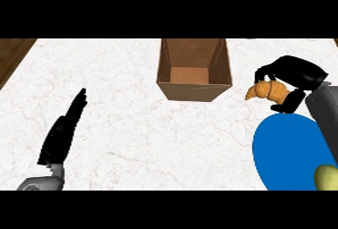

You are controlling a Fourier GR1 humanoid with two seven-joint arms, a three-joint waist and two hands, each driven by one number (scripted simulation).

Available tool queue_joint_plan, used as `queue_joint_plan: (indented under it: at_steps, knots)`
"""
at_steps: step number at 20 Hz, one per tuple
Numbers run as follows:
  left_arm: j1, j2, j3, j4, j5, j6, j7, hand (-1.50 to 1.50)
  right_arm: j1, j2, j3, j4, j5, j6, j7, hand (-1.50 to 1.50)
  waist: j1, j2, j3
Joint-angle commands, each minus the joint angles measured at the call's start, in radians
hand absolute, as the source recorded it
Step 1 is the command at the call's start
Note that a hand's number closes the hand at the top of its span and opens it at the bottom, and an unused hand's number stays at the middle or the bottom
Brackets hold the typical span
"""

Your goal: Pick the croissant from the plate and place it in the cardboard box

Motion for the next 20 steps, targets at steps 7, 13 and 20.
queue_joint_plan:
  at_steps: [7, 13, 20]
  knots:
    - [-0.061, -0.011, -0.003, 0.027, -0.012, 0.009, 0.034, 0.00, -0.263, -0.051, -0.102, 0.292, -0.023, -0.128, -0.178, 1.50, -0.004, 0.006, 0.000]
    - [-0.043, -0.011, 0.004, 0.022, -0.014, 0.016, 0.032, 0.00, -0.369, -0.025, -0.214, 0.371, -0.201, 0.088, -0.386, 1.50, -0.019, -0.005, 0.000]
    - [-0.015, -0.007, 0.010, 0.023, -0.004, 0.006, 0.016, 0.00, -0.491, 0.028, -0.227, 0.426, -0.289, 0.245, -0.413, 1.50, -0.023, -0.013, -0.003]
